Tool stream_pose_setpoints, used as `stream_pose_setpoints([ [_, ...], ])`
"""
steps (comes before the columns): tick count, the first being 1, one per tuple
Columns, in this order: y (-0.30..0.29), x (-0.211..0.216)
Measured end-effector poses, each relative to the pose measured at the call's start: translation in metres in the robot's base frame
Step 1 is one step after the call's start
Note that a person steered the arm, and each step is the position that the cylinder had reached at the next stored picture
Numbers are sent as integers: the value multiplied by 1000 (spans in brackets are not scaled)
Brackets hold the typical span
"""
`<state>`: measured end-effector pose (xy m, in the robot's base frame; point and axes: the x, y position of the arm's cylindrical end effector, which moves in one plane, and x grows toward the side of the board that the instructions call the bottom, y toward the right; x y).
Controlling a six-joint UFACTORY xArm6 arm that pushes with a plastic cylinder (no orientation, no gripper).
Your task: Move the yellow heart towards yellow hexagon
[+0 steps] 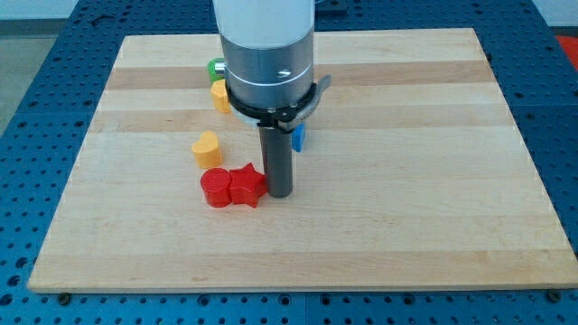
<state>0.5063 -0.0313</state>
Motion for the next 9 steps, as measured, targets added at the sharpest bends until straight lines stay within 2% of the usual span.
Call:
stream_pose_setpoints([
  [2, -8, 1],
  [4, 10, -47],
  [6, -19, -74],
  [9, -80, -74],
])
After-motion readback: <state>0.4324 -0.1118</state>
